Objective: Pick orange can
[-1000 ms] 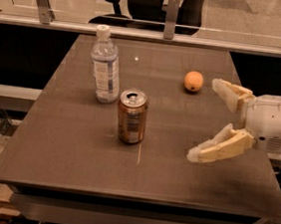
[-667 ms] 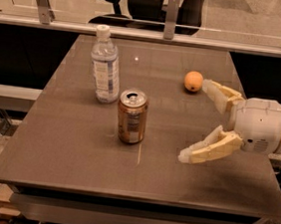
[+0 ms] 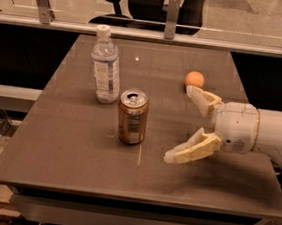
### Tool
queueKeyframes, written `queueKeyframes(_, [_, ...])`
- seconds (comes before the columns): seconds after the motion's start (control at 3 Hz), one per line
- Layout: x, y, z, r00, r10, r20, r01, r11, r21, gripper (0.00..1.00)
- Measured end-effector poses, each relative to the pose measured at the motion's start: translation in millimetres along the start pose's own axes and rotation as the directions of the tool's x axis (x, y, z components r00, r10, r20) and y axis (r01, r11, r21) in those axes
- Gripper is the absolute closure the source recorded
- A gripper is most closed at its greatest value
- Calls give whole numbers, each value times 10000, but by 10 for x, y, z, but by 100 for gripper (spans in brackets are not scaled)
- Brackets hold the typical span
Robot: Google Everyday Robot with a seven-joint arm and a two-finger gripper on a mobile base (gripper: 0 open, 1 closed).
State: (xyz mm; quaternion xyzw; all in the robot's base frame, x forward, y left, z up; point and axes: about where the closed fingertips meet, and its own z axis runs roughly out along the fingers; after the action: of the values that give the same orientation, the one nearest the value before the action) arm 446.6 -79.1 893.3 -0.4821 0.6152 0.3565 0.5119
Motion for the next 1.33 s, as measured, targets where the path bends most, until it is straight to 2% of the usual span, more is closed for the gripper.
queueKeyframes(0.67, [-17,18,357,9982,-131,-583,80,9961,-875,0])
queueKeyframes(1.33, [-103,107,656,9973,-361,-640,243,9839,-1772,0])
